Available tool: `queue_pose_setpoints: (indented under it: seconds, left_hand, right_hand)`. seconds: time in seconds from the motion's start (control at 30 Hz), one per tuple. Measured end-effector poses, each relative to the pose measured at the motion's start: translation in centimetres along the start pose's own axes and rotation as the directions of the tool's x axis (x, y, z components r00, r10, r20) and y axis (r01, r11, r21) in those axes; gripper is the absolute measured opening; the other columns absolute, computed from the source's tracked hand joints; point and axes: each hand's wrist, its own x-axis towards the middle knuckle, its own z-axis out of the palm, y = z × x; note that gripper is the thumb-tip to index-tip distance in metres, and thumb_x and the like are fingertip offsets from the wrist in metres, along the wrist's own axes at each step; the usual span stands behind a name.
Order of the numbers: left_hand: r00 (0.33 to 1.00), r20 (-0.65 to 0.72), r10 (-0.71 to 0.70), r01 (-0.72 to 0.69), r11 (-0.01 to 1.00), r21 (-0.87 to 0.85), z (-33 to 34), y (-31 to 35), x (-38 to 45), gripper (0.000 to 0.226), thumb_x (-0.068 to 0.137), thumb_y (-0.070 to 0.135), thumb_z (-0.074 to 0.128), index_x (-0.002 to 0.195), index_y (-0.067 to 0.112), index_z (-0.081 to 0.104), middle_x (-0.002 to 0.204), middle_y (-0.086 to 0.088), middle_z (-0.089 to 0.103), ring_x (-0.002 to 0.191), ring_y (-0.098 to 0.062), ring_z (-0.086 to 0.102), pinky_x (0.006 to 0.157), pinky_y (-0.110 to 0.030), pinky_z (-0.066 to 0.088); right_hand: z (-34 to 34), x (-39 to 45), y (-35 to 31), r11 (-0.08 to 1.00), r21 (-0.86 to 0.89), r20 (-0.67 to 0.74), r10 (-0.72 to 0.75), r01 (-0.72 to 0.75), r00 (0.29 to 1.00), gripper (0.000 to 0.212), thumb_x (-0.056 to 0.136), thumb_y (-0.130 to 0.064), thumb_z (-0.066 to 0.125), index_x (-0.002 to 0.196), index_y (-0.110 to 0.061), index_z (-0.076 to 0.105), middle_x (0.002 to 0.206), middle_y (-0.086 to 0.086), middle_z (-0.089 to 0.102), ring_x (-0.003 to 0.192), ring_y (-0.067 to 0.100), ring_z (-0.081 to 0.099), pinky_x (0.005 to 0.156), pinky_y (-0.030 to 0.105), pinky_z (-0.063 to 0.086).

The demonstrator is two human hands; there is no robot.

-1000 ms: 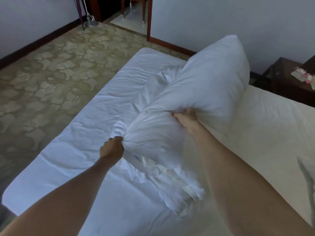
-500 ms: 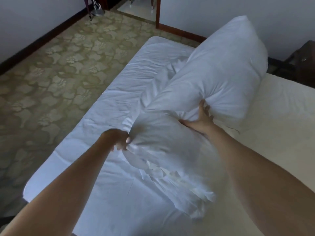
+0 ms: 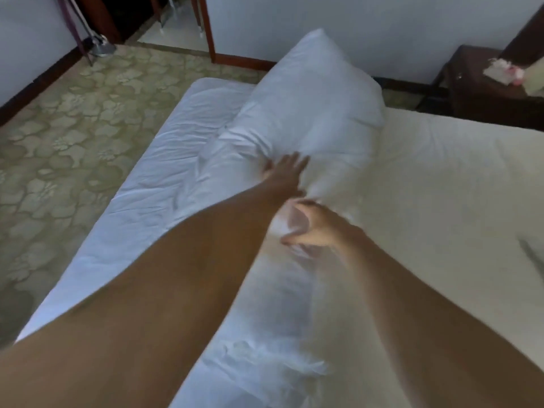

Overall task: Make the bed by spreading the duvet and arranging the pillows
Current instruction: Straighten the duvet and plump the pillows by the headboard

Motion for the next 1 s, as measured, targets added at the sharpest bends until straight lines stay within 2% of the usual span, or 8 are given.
queue_pose_setpoints:
  seconds: [0.1,0.23,0.43,0.53,0.63,0.77,0.87,1.0]
  left_hand:
    - [0.993,0.009,-0.122,0.121,0.992,0.031,2.3,-3.1,0.1,0.117,0.078,0.040,0.077,0.155,0.022,-0.008,0.163,0.000,-0.009,0.150,-0.019,0.001,0.114,-0.059,0.011]
    - [0.972,0.012,-0.235,0.235,0.971,0.038,3.1,-6.0,0.2,0.126,0.073,0.038,0.082,0.154,0.017,-0.013,0.163,0.004,-0.011,0.150,-0.019,0.003,0.115,-0.054,0.024]
    - [0.895,0.163,-0.416,0.413,0.909,0.050,3.3,-12.4,-1.9,0.131,0.073,0.031,0.084,0.152,0.012,-0.018,0.161,0.004,-0.018,0.142,-0.032,0.031,0.114,-0.040,0.026]
    - [0.854,0.233,-0.464,0.458,0.885,0.086,-0.5,-13.6,0.1,0.105,0.079,0.019,0.080,0.155,0.008,0.008,0.161,-0.008,0.017,0.136,-0.031,0.042,0.106,-0.034,0.036]
    - [0.911,0.068,-0.406,0.390,0.904,0.177,-5.4,-12.4,3.6,0.077,0.075,0.037,0.081,0.139,0.010,0.046,0.141,-0.009,0.049,0.128,-0.029,0.049,0.101,-0.036,0.041]
    - [0.972,-0.228,-0.051,0.163,0.848,0.505,-7.2,-9.9,8.3,0.097,0.076,0.024,0.079,0.150,0.028,0.018,0.156,-0.010,0.015,0.139,-0.045,0.025,0.096,-0.055,0.045]
    - [0.998,-0.032,-0.061,0.069,0.848,0.526,-6.1,-14.3,10.6,0.137,0.063,0.023,0.089,0.151,0.037,-0.015,0.160,0.000,-0.022,0.145,-0.048,0.003,0.105,-0.064,0.034]
    - [0.971,0.142,-0.192,0.132,0.926,0.355,-3.0,-20.1,11.6,0.154,0.054,0.033,0.094,0.148,0.035,-0.028,0.153,0.001,-0.039,0.138,-0.032,0.038,0.104,-0.045,0.042]
  right_hand:
    - [-3.5,-0.5,5.6,0.980,-0.146,-0.128,0.120,-0.138,0.985,0.086,0.072,-0.052,0.079,0.143,-0.024,0.040,0.139,0.005,0.045,0.131,0.025,0.046,0.104,0.038,0.043]
    - [-6.8,1.2,8.6,0.975,-0.031,-0.217,0.206,-0.218,0.954,0.108,0.076,-0.046,0.078,0.156,-0.032,0.008,0.160,0.007,0.014,0.145,0.031,0.024,0.112,0.049,0.033]
    - [-8.9,8.0,5.3,0.983,0.001,-0.104,0.185,-0.186,0.977,0.122,0.071,-0.057,0.079,0.151,-0.047,-0.013,0.162,0.001,-0.022,0.148,0.039,-0.013,0.114,0.065,0.016]
    - [-10.3,11.9,4.4,0.980,-0.100,-0.087,0.162,-0.171,0.983,0.137,0.059,-0.061,0.084,0.147,-0.051,-0.021,0.159,-0.005,-0.030,0.147,0.037,-0.018,0.113,0.069,0.012]
    - [-9.9,16.2,2.7,0.992,-0.056,-0.031,0.114,-0.116,0.993,0.145,0.049,-0.068,0.084,0.149,-0.048,-0.020,0.160,-0.001,-0.026,0.148,0.041,-0.011,0.117,0.062,0.009]
    - [-7.1,18.9,2.0,0.975,-0.161,-0.027,0.153,-0.155,0.988,0.157,0.040,-0.062,0.090,0.149,-0.043,-0.021,0.162,0.007,-0.016,0.146,0.049,0.004,0.113,0.065,0.020]
    - [-6.9,19.9,2.6,0.960,-0.194,-0.044,0.196,-0.201,0.980,0.149,0.048,-0.055,0.091,0.148,-0.048,-0.019,0.162,0.003,-0.019,0.145,0.052,0.000,0.105,0.073,0.025]
    - [-5.2,22.3,3.0,0.947,-0.245,-0.051,0.202,-0.208,0.978,0.147,0.047,-0.069,0.084,0.144,-0.053,-0.024,0.158,0.002,-0.032,0.144,0.050,-0.015,0.101,0.080,0.017]
